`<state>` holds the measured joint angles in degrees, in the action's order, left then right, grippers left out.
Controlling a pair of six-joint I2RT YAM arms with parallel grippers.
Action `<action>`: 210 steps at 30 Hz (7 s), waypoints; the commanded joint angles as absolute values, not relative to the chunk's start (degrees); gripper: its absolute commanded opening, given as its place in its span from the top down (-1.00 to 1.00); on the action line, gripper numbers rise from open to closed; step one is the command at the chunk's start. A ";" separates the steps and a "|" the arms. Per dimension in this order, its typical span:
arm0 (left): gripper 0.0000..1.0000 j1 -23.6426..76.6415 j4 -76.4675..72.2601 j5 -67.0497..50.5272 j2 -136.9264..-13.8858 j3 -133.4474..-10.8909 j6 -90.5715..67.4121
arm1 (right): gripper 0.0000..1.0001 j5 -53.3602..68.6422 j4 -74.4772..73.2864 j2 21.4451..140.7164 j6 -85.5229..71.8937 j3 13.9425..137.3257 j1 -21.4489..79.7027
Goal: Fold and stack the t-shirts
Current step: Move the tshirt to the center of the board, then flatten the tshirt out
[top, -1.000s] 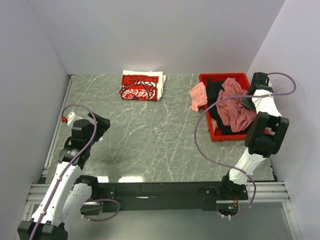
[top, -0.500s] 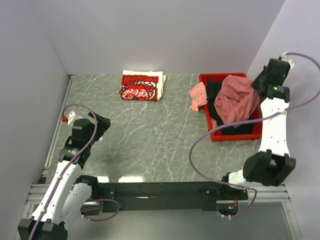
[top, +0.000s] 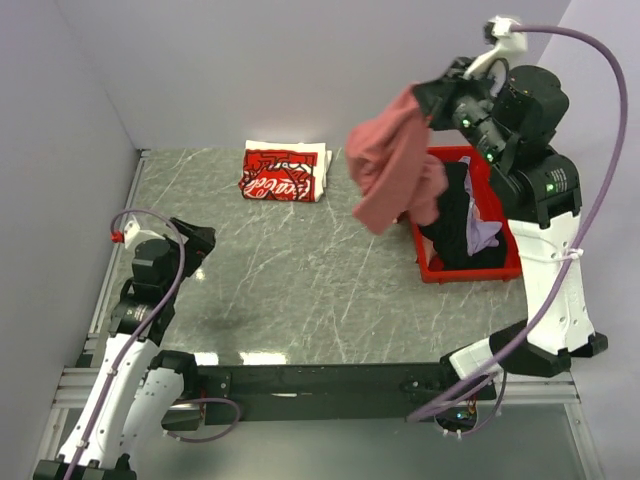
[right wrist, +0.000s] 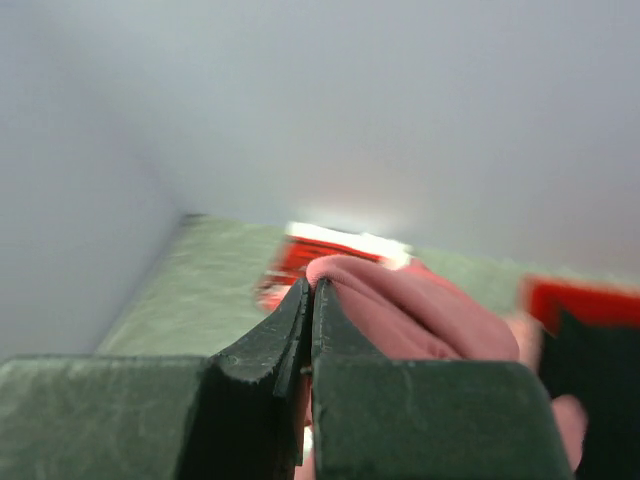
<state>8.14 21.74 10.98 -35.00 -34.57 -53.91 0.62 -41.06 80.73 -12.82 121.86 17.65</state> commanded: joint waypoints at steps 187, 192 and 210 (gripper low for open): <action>0.99 3.72 39.82 32.72 -70.03 -81.15 -49.57 | 1.00 3.67 -26.29 92.58 -9.41 107.50 25.67; -0.73 0.18 34.90 21.46 -78.47 -69.90 -48.43 | 0.32 10.36 -28.64 109.49 -7.91 110.64 25.66; -0.99 0.44 22.15 3.87 -76.37 -58.10 -43.68 | -0.61 -2.19 -20.92 87.20 -22.48 68.04 39.18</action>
<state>0.10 26.37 8.73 -75.09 -59.59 -45.74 0.78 -22.63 88.62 -17.65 74.35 34.87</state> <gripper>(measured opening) 0.995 0.806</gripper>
